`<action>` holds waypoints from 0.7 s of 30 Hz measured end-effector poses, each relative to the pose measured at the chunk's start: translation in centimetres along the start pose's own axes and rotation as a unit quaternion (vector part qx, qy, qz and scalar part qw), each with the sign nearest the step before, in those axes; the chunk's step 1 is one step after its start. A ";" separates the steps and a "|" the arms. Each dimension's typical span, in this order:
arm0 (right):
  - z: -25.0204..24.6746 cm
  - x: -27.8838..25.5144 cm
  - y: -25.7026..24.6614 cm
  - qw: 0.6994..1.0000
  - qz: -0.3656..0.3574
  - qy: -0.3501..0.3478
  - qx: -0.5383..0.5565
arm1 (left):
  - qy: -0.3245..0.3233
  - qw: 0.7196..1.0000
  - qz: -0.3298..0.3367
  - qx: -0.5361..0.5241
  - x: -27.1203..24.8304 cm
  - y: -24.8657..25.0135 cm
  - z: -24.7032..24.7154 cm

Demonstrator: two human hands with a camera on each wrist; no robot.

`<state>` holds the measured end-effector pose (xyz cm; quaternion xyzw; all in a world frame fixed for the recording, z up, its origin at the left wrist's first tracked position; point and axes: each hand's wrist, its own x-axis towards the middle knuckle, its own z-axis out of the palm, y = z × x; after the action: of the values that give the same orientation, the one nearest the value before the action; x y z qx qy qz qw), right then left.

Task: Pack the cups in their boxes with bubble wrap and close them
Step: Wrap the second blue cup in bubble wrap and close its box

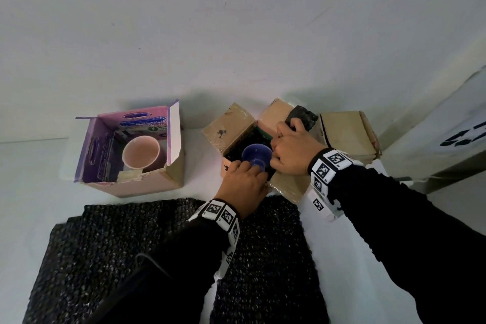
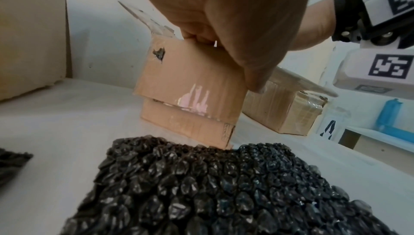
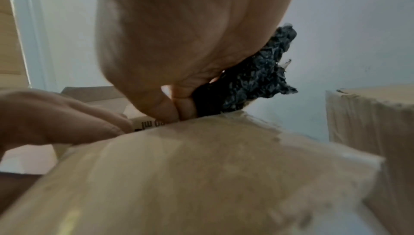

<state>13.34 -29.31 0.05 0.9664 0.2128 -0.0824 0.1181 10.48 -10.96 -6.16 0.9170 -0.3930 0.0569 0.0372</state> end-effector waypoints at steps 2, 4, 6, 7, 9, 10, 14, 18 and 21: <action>-0.2 -0.2 -0.6 1.000 0.013 -0.010 0.005 | 0.006 1.000 -0.006 -0.016 0.1 0.1 -0.6; -0.4 -0.4 -0.9 1.000 0.017 0.010 0.007 | -0.005 0.999 0.009 -0.045 0.1 0.0 -1.1; -0.5 -0.7 -0.9 0.998 0.016 0.067 -0.007 | -0.041 0.995 0.041 -0.080 -0.1 -0.6 -1.4; -0.4 -0.8 -1.0 0.995 0.013 0.095 -0.016 | -0.053 0.993 0.053 -0.091 -0.3 -0.9 -1.5; -0.3 -1.0 -1.2 0.992 0.000 0.124 -0.030 | -0.042 0.992 0.066 -0.103 -0.9 -1.2 -1.6; -0.2 -1.1 -1.4 0.991 -0.004 0.127 -0.033 | -0.025 0.992 0.065 -0.103 -1.2 -1.2 -1.7; 0.7 -1.6 -1.6 0.994 0.017 0.107 -0.022 | -0.007 0.998 0.031 -0.060 -1.9 -0.7 -2.2; 0.4 -1.9 -2.0 0.995 0.058 0.057 -0.051 | -0.023 0.996 0.044 -0.070 -1.5 -0.4 -2.7; 0.2 -2.1 -2.9 0.991 0.096 0.039 -0.086 | -0.052 0.987 0.073 -0.130 -1.2 -0.8 -3.3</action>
<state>10.23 -27.67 -0.29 0.9711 0.1301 -0.0141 0.1994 10.04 -9.18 -3.02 0.8750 -0.4642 -0.0404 0.1315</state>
